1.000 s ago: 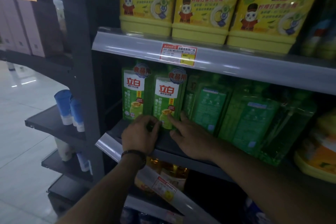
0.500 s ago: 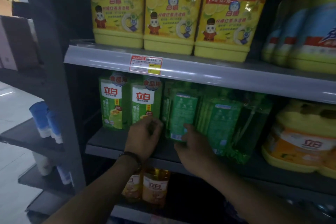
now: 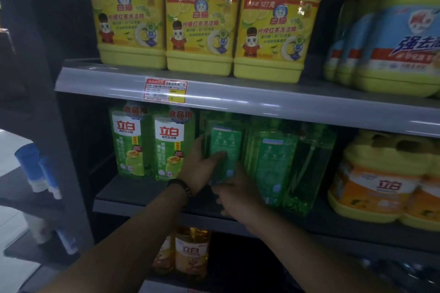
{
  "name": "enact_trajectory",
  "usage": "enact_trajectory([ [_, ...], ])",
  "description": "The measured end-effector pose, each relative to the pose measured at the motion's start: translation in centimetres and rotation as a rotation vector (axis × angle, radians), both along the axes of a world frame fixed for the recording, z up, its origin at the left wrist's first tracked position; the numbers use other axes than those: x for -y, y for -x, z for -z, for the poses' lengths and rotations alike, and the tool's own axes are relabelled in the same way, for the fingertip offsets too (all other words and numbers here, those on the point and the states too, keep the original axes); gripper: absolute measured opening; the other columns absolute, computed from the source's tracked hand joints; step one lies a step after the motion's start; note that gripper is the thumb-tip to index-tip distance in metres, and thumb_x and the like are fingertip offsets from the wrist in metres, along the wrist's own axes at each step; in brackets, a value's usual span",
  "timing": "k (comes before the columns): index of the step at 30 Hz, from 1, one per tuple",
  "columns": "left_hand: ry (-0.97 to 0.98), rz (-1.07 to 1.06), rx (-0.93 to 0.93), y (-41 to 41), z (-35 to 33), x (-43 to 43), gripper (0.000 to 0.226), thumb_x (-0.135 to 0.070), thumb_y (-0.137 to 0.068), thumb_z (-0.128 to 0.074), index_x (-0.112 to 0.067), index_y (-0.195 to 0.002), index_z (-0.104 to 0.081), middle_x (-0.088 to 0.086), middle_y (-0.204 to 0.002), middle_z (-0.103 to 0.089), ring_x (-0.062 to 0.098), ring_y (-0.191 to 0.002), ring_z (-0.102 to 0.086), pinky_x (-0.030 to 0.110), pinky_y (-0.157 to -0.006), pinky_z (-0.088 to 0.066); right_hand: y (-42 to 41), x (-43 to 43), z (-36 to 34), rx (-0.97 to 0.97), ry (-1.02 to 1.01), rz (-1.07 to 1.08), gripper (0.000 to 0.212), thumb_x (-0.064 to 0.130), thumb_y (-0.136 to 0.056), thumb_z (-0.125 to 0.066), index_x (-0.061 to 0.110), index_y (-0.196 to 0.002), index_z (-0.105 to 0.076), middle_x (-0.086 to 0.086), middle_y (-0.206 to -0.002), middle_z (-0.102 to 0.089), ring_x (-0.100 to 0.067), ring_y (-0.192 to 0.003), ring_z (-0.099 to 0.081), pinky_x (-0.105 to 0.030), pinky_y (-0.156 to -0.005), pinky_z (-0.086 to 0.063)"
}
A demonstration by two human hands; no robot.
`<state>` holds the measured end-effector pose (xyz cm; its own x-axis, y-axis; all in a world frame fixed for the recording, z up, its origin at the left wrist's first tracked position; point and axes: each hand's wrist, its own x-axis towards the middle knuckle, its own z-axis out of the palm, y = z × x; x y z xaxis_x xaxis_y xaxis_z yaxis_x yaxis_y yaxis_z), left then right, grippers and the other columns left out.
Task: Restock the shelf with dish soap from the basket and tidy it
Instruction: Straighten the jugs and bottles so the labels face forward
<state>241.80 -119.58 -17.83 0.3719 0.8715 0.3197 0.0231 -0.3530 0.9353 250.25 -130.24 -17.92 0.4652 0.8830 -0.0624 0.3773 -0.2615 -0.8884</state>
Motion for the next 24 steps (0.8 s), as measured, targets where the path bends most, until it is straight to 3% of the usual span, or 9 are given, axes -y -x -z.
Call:
enact_trajectory([
  [4, 0.02, 0.003, 0.05, -0.4, 0.3, -0.1, 0.042, -0.026, -0.085, -0.076, -0.019, -0.124, -0.065, 0.002, -0.114, -0.078, 0.019, -0.103, -0.077, 0.045, -0.091, -0.063, 0.3, -0.1, 0.2, -0.069, 0.043, -0.02, 0.132, 0.037, -0.068, -0.078, 0.04, -0.168, 0.008, -0.004, -0.125, -0.071, -0.026, -0.11, -0.072, -0.052, -0.09, -0.065],
  [8, 0.017, 0.053, 0.042, 0.4, 0.1, 0.1, 0.047, -0.024, -0.095, -0.073, -0.018, -0.138, -0.057, 0.002, -0.124, -0.075, 0.014, -0.109, -0.075, 0.035, -0.094, -0.061, -0.5, 0.8, 0.2, -0.214, -0.01, -0.044, 0.121, 0.012, -0.088, -0.082, 0.031, -0.17, 0.004, -0.008, -0.103, -0.075, -0.028, -0.09, -0.078, -0.034, -0.068, -0.063],
  [12, -0.039, 0.015, -0.056, 1.9, 0.1, 1.6, 0.057, -0.04, -0.094, -0.069, -0.023, -0.145, -0.051, -0.002, -0.131, -0.07, 0.01, -0.115, -0.071, 0.036, -0.097, -0.06, -0.5, 1.5, -0.1, -0.191, 0.006, -0.088, 0.122, 0.013, -0.087, -0.084, 0.032, -0.171, 0.003, -0.005, -0.094, -0.077, -0.025, -0.08, -0.079, -0.035, -0.066, -0.062],
  [13, -0.046, 0.011, -0.073, 2.2, -0.1, 2.0, 0.046, -0.038, -0.098, -0.067, -0.026, -0.141, -0.053, -0.003, -0.129, -0.071, 0.007, -0.113, -0.071, 0.035, -0.097, -0.06, -0.3, 1.6, -0.1, -0.179, 0.017, -0.098, 0.124, 0.012, -0.086, -0.084, 0.032, -0.171, 0.004, -0.007, -0.092, -0.077, -0.024, -0.076, -0.078, -0.034, -0.063, -0.061],
  [15, -0.046, 0.005, -0.091, 2.7, -0.5, 2.8, 0.023, -0.026, -0.105, -0.063, -0.041, -0.122, -0.057, -0.008, -0.116, -0.071, -0.01, -0.099, -0.069, 0.018, -0.086, -0.058, -0.2, 1.7, -0.2, -0.16, 0.031, -0.104, 0.126, 0.011, -0.084, -0.086, 0.032, -0.171, 0.004, -0.009, -0.091, -0.077, -0.025, -0.075, -0.077, -0.034, -0.062, -0.06],
  [17, -0.071, 0.003, -0.131, 3.3, -1.2, 3.7, 0.032, -0.022, -0.107, -0.057, -0.052, -0.103, -0.047, -0.02, -0.104, -0.06, -0.021, -0.09, -0.063, 0.004, -0.076, -0.049, -0.3, 1.9, -0.6, -0.132, 0.048, -0.114, 0.126, 0.013, -0.084, -0.088, 0.035, -0.17, 0.002, -0.009, -0.092, -0.077, -0.029, -0.081, -0.079, -0.034, -0.066, -0.061],
  [19, -0.091, -0.03, -0.177, 3.9, -1.0, 4.0, 0.025, -0.034, -0.108, -0.055, -0.055, -0.098, -0.045, -0.018, -0.104, -0.052, -0.002, -0.108, -0.059, 0.02, -0.09, -0.048, -0.3, 2.1, -0.9, -0.093, 0.073, -0.133, 0.125, 0.015, -0.085, -0.087, 0.037, -0.17, 0.002, -0.008, -0.103, -0.078, -0.027, -0.08, -0.079, -0.034, -0.067, -0.062],
  [21, -0.09, -0.053, -0.174, 4.7, -0.4, 3.8, 0.007, -0.046, -0.105, -0.056, -0.045, -0.099, -0.052, -0.007, -0.104, -0.053, 0.019, -0.108, -0.055, 0.039, -0.091, -0.047, -0.4, 2.0, -1.1, -0.015, 0.121, -0.161, 0.125, 0.02, -0.086, -0.087, 0.039, -0.169, 0.004, -0.007, -0.116, -0.077, -0.024, -0.081, -0.079, -0.034, -0.069, -0.064],
  [24, -0.045, -0.016, -0.087, 5.4, 0.1, 3.9, 0.019, -0.041, -0.106, -0.055, -0.024, -0.1, -0.049, -0.003, -0.1, -0.051, 0.016, -0.09, -0.05, 0.035, -0.076, -0.042, -0.8, 1.6, -1.3, 0.116, 0.193, -0.214, 0.126, 0.032, -0.086, -0.086, 0.042, -0.168, 0.01, -0.006, -0.112, -0.078, -0.025, -0.089, -0.079, -0.041, -0.074, -0.068],
])
